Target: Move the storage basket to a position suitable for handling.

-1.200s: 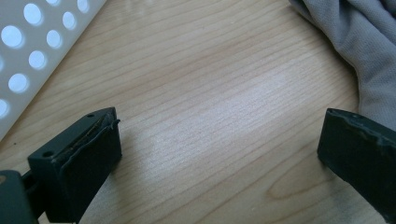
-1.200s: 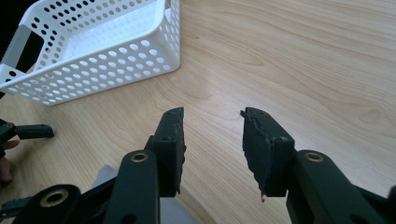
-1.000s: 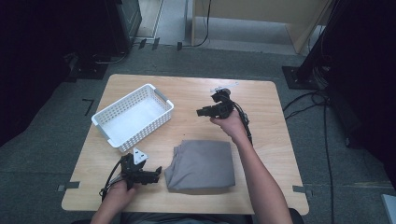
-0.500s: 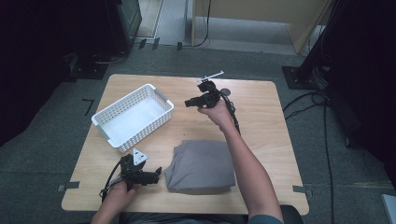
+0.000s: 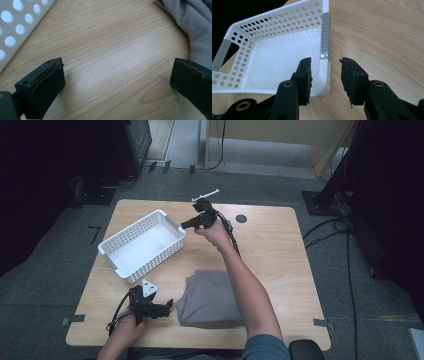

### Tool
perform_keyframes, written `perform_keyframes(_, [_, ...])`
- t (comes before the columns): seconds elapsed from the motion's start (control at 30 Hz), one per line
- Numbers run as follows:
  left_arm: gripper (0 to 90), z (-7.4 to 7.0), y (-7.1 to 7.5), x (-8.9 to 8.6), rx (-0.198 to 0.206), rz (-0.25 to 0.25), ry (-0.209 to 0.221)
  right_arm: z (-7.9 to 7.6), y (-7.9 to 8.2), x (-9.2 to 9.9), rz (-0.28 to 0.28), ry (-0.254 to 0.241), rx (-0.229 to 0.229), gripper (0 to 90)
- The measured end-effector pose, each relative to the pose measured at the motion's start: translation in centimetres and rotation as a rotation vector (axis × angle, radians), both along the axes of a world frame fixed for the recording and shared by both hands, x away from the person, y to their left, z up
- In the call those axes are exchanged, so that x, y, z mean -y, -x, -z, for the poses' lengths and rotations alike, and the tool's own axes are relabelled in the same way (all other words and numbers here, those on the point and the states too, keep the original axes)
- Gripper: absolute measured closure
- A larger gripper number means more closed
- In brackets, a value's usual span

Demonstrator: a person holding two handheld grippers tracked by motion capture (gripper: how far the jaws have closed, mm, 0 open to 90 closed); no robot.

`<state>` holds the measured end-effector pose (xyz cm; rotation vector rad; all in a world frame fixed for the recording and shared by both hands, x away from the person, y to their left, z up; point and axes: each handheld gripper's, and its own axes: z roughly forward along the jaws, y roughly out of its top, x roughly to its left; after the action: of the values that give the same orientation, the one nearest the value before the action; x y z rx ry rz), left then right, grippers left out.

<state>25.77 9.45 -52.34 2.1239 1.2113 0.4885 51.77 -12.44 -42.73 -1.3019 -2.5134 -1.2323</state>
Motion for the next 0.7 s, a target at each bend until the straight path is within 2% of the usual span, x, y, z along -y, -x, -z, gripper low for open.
perform_keyframes(0.17, [0.0, 0.0, 0.0, 0.0, -0.001, -0.001, 0.001, 0.6, -1.2, -1.4, -0.024, 0.023, -0.009, 59.9])
perform_keyframes(0.23, [0.0, 0.0, 0.0, 0.0, -0.001, -0.001, 0.001, 1.0, -1.7, -2.1, -0.028, 0.03, -0.027, 59.8])
perform_keyframes(0.3, [0.0, 0.0, 0.0, 0.0, -0.001, -0.001, 0.001, 1.2, -1.9, -2.3, -0.029, 0.022, -0.028, 59.8])
perform_keyframes(0.4, [0.0, 0.0, 0.0, 0.0, -0.001, 0.0, 0.001, 1.8, -2.3, -2.8, -0.026, -0.003, -0.062, 59.6])
perform_keyframes(0.5, [0.0, 0.0, 0.0, 0.0, -0.001, -0.001, 0.001, 2.4, -2.5, -3.3, -0.028, 0.013, -0.078, 60.3])
perform_keyframes(0.53, [0.0, 0.0, 0.0, 0.0, -0.001, -0.001, 0.001, 2.8, -2.5, -3.5, -0.033, 0.013, -0.095, 65.4])
perform_keyframes(0.57, [0.0, 0.0, 0.0, 0.0, -0.001, -0.001, 0.001, 2.8, -2.5, -3.5, -0.033, 0.013, -0.095, 65.4])
perform_keyframes(0.6, [0.0, 0.0, 0.0, 0.0, -0.001, 0.0, 0.001, 2.9, -2.5, -3.6, -0.03, 0.023, -0.099, 70.6])
perform_keyframes(0.63, [0.0, 0.0, 0.0, 0.0, -0.001, 0.0, 0.001, 3.0, -2.5, -3.5, -0.013, 0.038, -0.124, 75.2])
perform_keyframes(0.7, [0.0, 0.0, 0.0, 0.0, -0.001, 0.0, 0.001, 3.0, -2.6, -3.4, -0.004, 0.03, -0.138, 75.9])
